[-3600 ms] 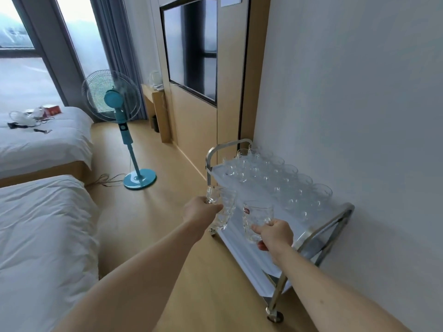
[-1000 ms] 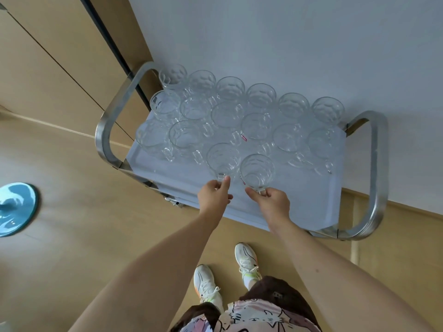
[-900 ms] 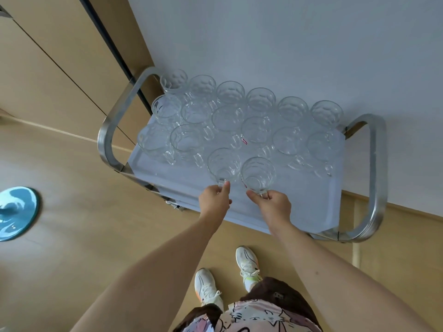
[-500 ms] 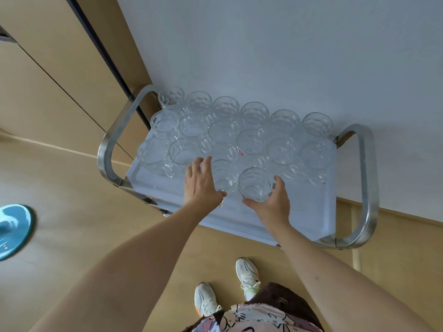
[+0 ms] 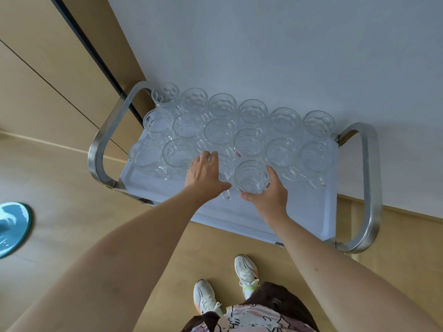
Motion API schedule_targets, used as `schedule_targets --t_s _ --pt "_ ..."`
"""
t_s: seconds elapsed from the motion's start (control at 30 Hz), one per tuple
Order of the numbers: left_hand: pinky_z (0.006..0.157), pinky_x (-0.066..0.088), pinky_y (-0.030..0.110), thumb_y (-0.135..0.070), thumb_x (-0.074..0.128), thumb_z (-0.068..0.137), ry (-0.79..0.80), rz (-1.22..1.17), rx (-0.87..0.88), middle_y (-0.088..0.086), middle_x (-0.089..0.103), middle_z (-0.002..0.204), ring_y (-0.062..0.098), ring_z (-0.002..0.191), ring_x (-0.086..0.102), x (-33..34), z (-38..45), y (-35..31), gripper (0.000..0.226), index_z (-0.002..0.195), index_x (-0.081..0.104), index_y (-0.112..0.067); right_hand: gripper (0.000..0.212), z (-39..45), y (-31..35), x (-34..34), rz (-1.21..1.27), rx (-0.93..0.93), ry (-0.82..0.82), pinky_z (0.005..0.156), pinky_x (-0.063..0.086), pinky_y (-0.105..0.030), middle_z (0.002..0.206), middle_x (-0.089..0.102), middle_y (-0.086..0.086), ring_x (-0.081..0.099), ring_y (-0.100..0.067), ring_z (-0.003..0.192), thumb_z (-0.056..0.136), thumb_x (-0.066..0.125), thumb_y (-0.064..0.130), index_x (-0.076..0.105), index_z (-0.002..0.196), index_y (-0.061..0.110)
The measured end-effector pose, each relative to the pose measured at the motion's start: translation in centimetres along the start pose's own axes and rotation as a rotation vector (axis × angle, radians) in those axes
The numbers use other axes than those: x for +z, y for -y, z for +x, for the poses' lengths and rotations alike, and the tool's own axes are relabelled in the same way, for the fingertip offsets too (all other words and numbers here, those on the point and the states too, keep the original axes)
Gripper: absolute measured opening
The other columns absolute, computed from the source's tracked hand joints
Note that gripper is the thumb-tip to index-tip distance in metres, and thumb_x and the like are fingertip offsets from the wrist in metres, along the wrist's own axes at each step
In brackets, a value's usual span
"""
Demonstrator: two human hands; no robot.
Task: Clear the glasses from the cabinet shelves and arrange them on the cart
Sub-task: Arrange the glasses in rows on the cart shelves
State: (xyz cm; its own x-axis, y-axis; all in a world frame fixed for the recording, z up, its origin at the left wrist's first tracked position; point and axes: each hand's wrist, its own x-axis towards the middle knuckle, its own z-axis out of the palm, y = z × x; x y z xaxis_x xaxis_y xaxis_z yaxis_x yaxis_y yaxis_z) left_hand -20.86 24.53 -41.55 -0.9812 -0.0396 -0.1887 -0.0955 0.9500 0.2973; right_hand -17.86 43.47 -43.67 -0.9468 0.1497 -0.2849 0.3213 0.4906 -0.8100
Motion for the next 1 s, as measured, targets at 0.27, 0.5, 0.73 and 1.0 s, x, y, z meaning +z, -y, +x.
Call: schedule_targets --t_s 0.27,0.5,0.73,1.0 --pt "0.110 0.034 0.038 -0.073 0.068 0.074 -0.054 0.189 0.002 0.011 0.049 0.136 0.030 0.128 0.042 0.0 0.5 -0.2 0.101 0.145 0.037 -0.008 0.113 0.3 0.3 0.1 0.013 0.009 0.026 0.110 0.043 -0.042 0.147 0.053 -0.002 0.052 -0.024 0.131 0.056 0.098 0.027 0.039 0.152 0.021" --pt "0.109 0.033 0.041 -0.086 0.053 0.073 -0.007 0.430 0.028 0.011 0.057 0.128 0.031 0.122 0.043 -1.3 1.3 -0.5 0.102 0.137 0.047 -0.007 0.111 0.6 1.0 0.3 0.000 0.027 0.046 0.110 0.042 -0.039 0.145 0.053 0.000 0.051 -0.023 0.131 0.058 0.098 0.027 0.038 0.151 0.023" --pt "0.113 0.029 0.043 -0.079 0.054 0.080 0.092 0.362 0.024 0.016 0.039 0.150 0.034 0.138 0.032 -1.8 0.8 -0.4 0.112 0.156 0.021 -0.004 0.115 -0.1 1.6 -0.1 -0.078 0.048 0.081 0.112 0.036 -0.035 0.155 0.043 -0.002 0.040 -0.023 0.142 0.067 0.093 0.030 0.024 0.159 0.024" --pt "0.114 0.029 0.045 -0.067 0.053 0.090 -0.002 0.236 0.167 0.011 0.038 0.153 0.033 0.142 0.029 -6.2 -0.4 0.2 0.080 0.151 0.033 -0.018 0.106 -3.2 4.6 -1.7 -0.171 -0.026 -0.060 0.116 0.029 -0.033 0.160 0.035 0.001 0.031 -0.020 0.148 0.072 0.087 0.032 0.027 0.159 0.024"
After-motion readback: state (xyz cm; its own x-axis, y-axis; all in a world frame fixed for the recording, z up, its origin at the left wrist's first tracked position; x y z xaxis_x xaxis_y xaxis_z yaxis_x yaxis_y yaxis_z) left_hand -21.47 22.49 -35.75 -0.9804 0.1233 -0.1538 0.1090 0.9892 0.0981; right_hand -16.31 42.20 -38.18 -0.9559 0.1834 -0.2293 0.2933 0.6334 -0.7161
